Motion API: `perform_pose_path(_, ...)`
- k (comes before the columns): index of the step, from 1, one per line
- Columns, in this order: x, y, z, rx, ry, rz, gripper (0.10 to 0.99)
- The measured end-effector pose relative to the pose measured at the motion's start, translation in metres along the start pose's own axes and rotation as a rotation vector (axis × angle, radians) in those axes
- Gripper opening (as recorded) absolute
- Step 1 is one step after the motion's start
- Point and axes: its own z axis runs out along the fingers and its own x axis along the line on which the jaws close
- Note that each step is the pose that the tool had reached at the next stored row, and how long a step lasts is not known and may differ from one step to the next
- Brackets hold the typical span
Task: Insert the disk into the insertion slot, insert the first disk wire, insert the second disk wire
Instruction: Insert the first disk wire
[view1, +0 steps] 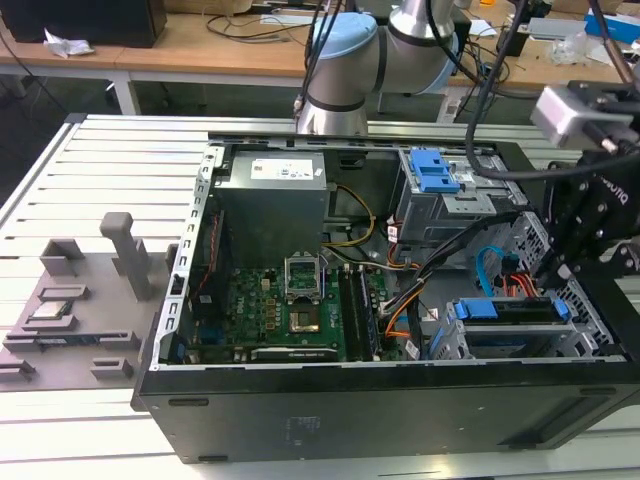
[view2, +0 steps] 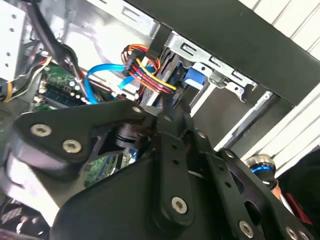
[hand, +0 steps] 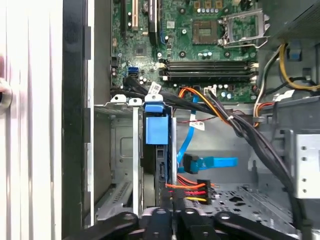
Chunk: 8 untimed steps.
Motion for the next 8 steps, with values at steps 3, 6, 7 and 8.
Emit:
perform_pose_path(3, -0.0011, 0.0007, -0.0153, 0.0, 0.0001, 0.0, 0.106)
perform_pose_path(6, -0.0011, 0.0007, -0.0173, 0.0, -0.0001, 0.0, 0.106)
perform_pose_path(7, -0.001, 0.0007, -0.0173, 0.0, -0.0001, 0.0, 0.106)
perform_pose_path(8, -0.0011, 0.0008, -0.0174, 0.0, -0.0001, 0.0, 0.106)
